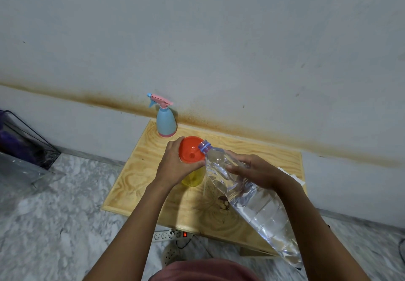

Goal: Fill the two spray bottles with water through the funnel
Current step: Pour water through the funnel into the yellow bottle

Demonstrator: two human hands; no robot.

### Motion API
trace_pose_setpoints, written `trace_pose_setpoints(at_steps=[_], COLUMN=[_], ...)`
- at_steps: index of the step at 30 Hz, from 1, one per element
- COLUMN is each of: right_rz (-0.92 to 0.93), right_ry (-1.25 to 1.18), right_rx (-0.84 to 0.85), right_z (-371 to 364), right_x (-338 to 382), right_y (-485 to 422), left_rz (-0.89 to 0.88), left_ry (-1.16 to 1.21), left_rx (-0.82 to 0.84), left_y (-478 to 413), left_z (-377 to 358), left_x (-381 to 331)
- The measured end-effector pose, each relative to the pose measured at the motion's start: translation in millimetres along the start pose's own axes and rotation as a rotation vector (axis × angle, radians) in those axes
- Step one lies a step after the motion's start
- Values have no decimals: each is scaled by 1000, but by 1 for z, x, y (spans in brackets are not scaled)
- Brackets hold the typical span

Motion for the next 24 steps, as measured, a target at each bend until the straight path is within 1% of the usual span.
trace_pose_setpoints(at_steps=[6, 24], right_rz=[1, -32], right_ry=[9, 78], right_rx=[-13, 25], right_z=[1, -1], right_x=[0, -1], right_y=[1, -3], left_rz=[4, 24], left_ry=[-1, 14], left_rx=[1, 5], left_y=[0, -1], left_z=[-1, -1], left_x=[0, 1])
Point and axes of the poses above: each hand's wrist, its own y-axis away from the middle knuckle, its own z-axis out of the back of the hand, x = y × z, the point moved 8 cm from there along -y, towards the middle knuckle
